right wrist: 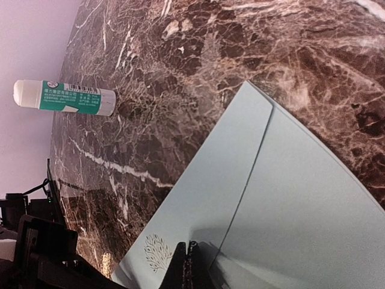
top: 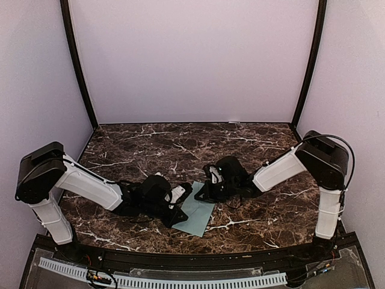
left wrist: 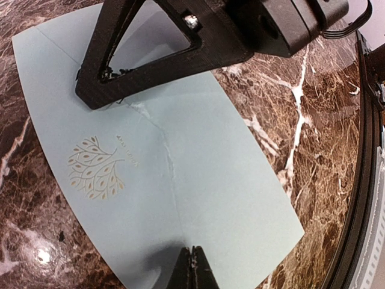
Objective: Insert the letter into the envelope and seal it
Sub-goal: Seal the envelope flap on the envelope.
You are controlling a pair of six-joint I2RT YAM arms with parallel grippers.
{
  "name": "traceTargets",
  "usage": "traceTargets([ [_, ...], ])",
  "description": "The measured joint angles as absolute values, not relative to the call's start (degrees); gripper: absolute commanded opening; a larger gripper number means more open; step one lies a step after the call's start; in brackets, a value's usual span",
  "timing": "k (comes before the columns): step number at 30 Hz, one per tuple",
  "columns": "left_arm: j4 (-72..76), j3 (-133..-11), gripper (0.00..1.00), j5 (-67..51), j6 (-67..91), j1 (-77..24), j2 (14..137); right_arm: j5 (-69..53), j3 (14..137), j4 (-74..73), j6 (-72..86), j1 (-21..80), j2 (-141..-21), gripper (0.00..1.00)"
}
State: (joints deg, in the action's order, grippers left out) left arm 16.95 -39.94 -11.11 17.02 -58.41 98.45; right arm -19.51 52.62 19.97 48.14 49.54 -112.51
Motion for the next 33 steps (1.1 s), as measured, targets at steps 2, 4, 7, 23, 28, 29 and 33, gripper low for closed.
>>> traceTargets([
  [2, 17.0, -39.9, 0.0, -11.1, 17.0, -58.4, 98.4, -19.5, 52.0, 20.8, 48.1, 49.6, -112.4, 0.0],
  [4, 17.0, -39.9, 0.0, -11.1, 17.0, -58.4, 98.5, -19.5, 51.0, 21.4, 48.1, 49.9, -111.8, 0.0],
  [7, 17.0, -39.9, 0.0, -11.1, 17.0, -58.4, 98.5, -19.2, 49.3, 21.9, 48.6, 50.6, -110.7, 0.0],
  [23, 17.0, -39.9, 0.0, -11.1, 17.0, -58.4, 98.5, -19.4, 48.4, 22.0, 51.7, 56.3, -109.9, 0.0],
  [28, 17.0, -39.9, 0.0, -11.1, 17.0, -58.4, 98.4, -19.9, 49.6, 20.4, 51.6, 55.2, -110.4, 0.0],
  [29, 17.0, -39.9, 0.0, -11.1, 17.0, -58.4, 98.4, -20.1, 50.0, 20.3, 51.5, 55.0, -110.7, 0.0],
  [33, 17.0, -39.9, 0.0, -11.0, 17.0, -58.4, 98.5, -20.4, 51.1, 20.0, 50.8, 52.7, -111.5, 0.0],
])
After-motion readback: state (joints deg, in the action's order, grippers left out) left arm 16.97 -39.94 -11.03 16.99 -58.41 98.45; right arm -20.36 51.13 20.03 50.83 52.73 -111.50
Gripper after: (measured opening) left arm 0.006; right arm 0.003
